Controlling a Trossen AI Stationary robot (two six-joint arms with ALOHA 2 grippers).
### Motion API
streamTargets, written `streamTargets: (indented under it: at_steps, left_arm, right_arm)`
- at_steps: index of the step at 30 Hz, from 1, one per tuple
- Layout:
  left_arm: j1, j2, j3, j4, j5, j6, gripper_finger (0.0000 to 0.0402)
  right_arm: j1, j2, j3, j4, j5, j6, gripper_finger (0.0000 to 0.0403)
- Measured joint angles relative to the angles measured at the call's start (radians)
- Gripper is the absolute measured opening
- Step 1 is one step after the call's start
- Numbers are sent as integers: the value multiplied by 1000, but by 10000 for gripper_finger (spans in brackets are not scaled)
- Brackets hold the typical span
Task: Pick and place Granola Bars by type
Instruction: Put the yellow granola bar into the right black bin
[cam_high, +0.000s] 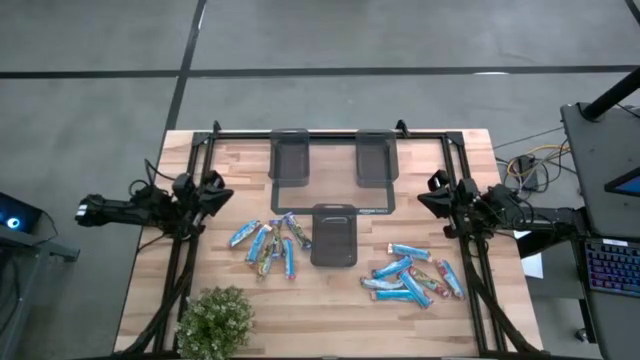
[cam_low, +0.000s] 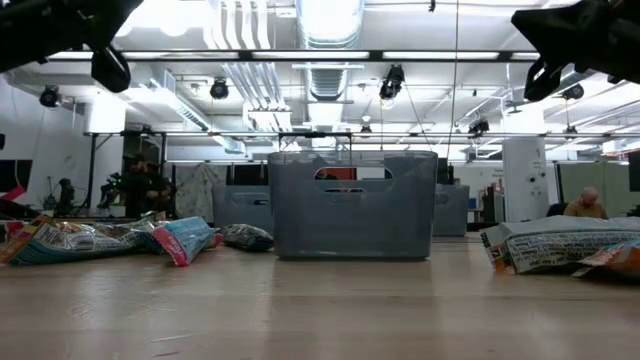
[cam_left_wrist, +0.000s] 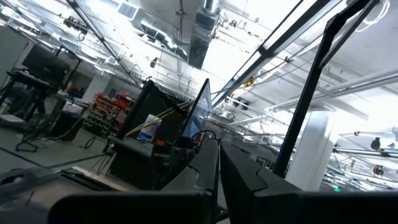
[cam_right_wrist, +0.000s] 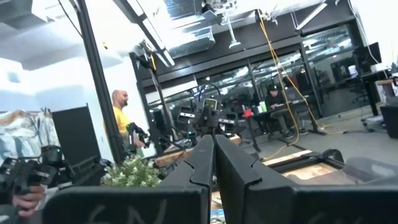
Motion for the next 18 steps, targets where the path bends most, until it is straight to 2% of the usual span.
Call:
streamTargets:
  at_steps: [9, 14, 18]
  left_arm:
    - [0, 0, 5, 27, 0, -3, 0]
    - [0, 0, 12, 35, 0, -60, 0]
    - [0, 0, 41, 38, 0, -49, 0]
  right_arm:
    - [0, 0, 0, 116, 19, 8, 9]
    - [0, 0, 0, 141, 44, 127, 9]
    - [0, 0, 0, 144, 46, 177, 9]
